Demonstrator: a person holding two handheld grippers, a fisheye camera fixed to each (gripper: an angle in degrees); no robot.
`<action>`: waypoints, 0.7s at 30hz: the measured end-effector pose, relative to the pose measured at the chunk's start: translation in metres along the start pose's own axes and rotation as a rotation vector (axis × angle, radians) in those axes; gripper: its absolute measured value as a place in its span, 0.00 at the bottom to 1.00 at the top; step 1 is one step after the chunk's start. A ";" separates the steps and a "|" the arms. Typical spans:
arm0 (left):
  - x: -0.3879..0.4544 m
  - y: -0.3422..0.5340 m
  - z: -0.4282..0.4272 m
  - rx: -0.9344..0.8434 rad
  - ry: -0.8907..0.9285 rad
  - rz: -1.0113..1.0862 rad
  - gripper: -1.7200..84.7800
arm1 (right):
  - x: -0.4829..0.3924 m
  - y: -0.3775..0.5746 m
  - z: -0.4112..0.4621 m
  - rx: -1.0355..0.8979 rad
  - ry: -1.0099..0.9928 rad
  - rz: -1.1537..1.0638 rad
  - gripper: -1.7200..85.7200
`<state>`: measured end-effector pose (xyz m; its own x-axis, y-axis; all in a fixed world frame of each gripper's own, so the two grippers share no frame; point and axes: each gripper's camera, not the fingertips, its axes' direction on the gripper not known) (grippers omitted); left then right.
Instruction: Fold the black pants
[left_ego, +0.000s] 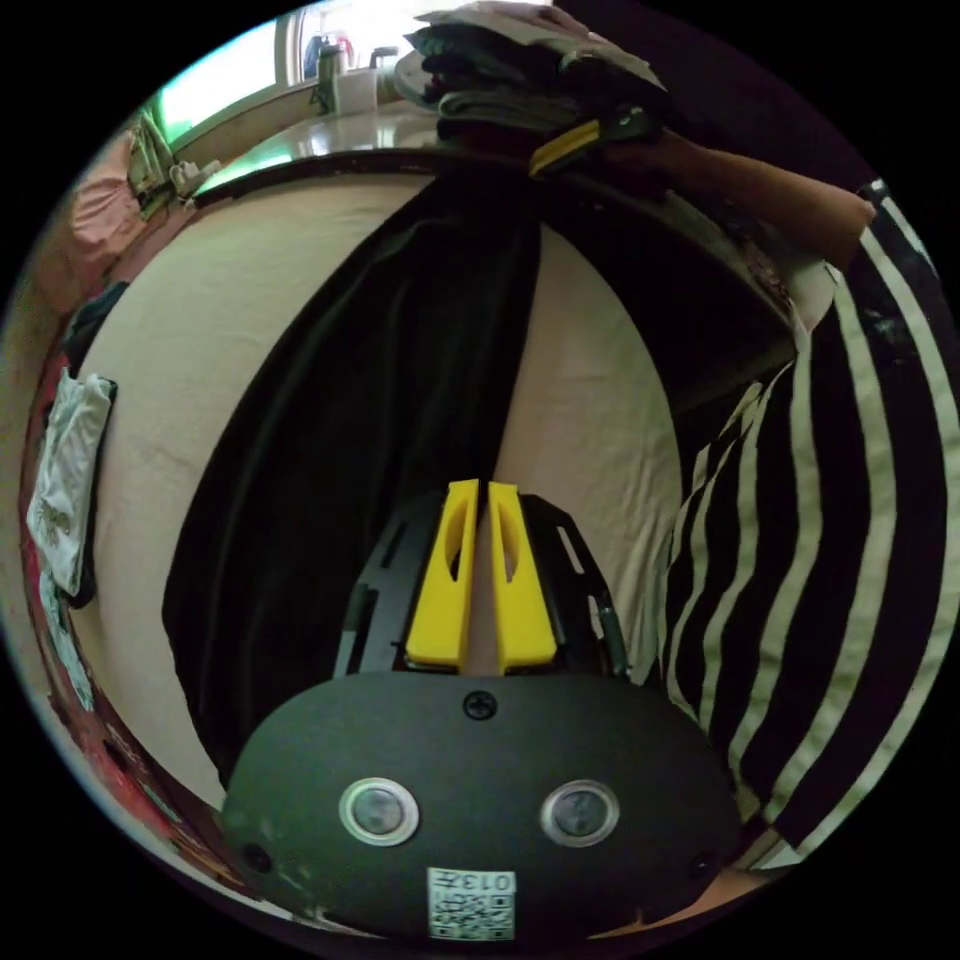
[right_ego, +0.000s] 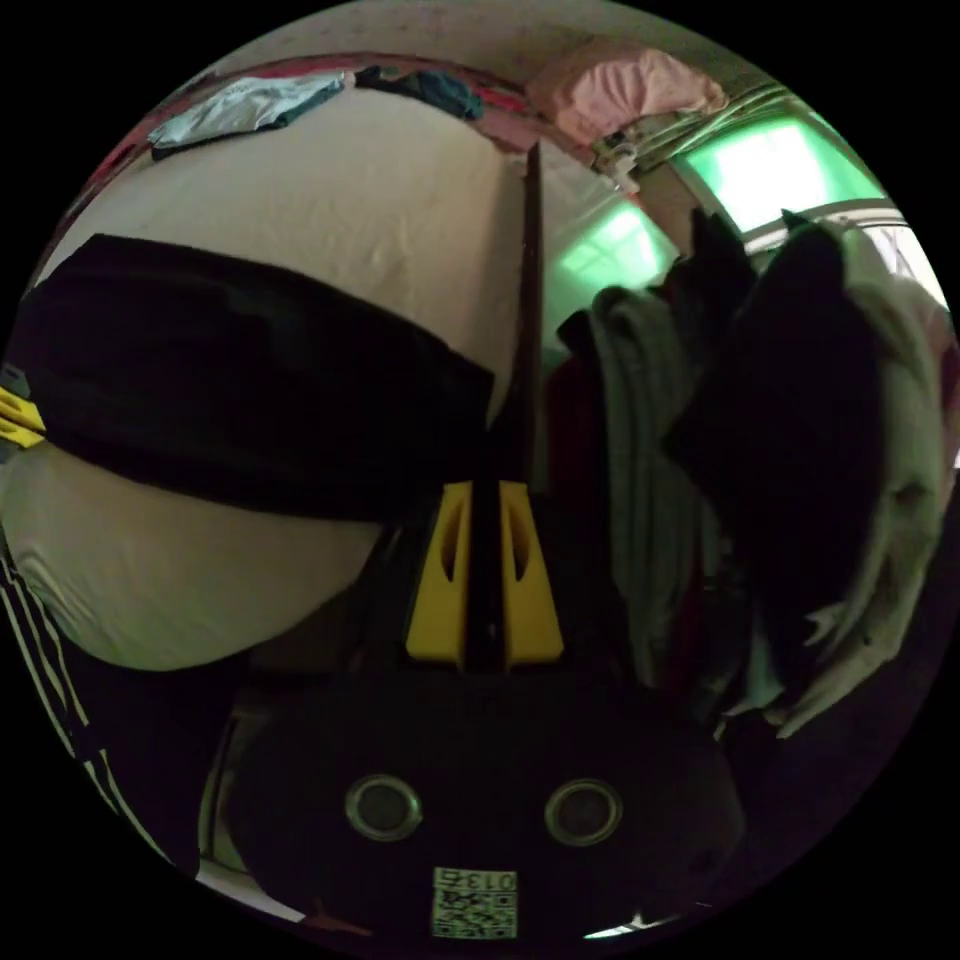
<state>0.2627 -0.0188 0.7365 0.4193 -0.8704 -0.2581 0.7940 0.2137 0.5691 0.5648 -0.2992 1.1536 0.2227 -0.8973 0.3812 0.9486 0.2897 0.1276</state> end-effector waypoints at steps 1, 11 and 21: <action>0.005 0.004 -0.006 0.037 -0.026 -0.002 0.03 | -0.001 0.000 -0.006 0.029 0.020 0.004 0.05; 0.021 0.007 0.032 -0.029 -0.039 0.020 0.02 | -0.058 -0.069 -0.002 0.111 -0.158 -0.179 0.02; 0.055 0.075 0.008 0.074 -0.030 0.003 0.02 | -0.035 -0.073 -0.045 0.222 -0.096 0.100 0.02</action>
<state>0.3419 -0.0543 0.7712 0.4074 -0.8830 -0.2332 0.7575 0.1841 0.6263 0.4979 -0.3043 1.0898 0.2806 -0.8278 0.4857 0.8481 0.4508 0.2783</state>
